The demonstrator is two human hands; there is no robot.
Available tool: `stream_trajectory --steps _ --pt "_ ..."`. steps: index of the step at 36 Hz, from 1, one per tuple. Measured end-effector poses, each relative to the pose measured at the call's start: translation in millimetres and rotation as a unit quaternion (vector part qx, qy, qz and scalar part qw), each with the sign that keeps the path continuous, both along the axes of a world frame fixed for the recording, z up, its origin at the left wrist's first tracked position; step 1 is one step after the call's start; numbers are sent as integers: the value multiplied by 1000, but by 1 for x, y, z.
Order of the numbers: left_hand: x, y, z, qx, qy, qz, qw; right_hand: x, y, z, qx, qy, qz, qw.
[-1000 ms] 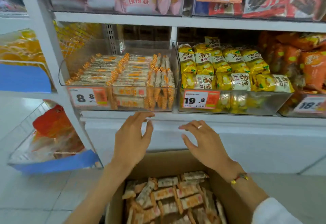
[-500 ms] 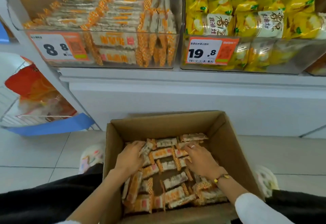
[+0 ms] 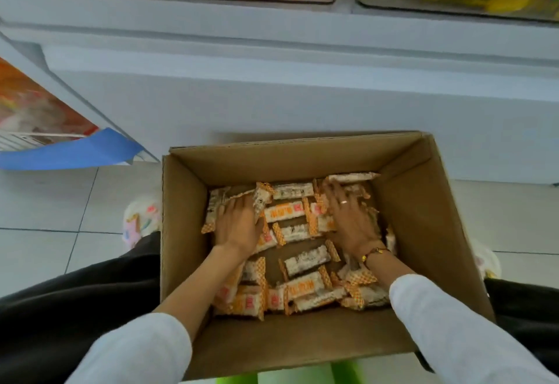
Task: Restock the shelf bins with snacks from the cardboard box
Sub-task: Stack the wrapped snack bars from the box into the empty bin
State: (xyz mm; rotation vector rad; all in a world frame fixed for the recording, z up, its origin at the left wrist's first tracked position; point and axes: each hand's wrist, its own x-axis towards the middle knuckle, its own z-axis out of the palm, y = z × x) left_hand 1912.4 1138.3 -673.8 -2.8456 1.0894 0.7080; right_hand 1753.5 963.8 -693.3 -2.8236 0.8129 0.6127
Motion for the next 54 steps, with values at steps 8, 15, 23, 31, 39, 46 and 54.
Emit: stream_trajectory --steps 8,15,23,31,39,46,54 --pt "3 -21 -13 81 60 5 995 5 -33 7 -30 36 -43 998" --pt "2 -21 -15 -31 223 92 970 -3 -31 9 -21 123 60 990" --pt "1 -50 49 -190 497 317 785 18 -17 76 298 -185 -246 904" --pt "-17 -56 146 -291 566 276 721 32 3 157 526 -327 -355 700" --pt "-32 -51 230 -323 578 178 728 39 20 220 447 -400 -385 701" --pt "-31 -53 266 -320 489 159 796 55 23 271 455 -411 -377 694" --pt "-4 -37 302 -408 435 166 785 58 35 308 393 -498 -234 737"
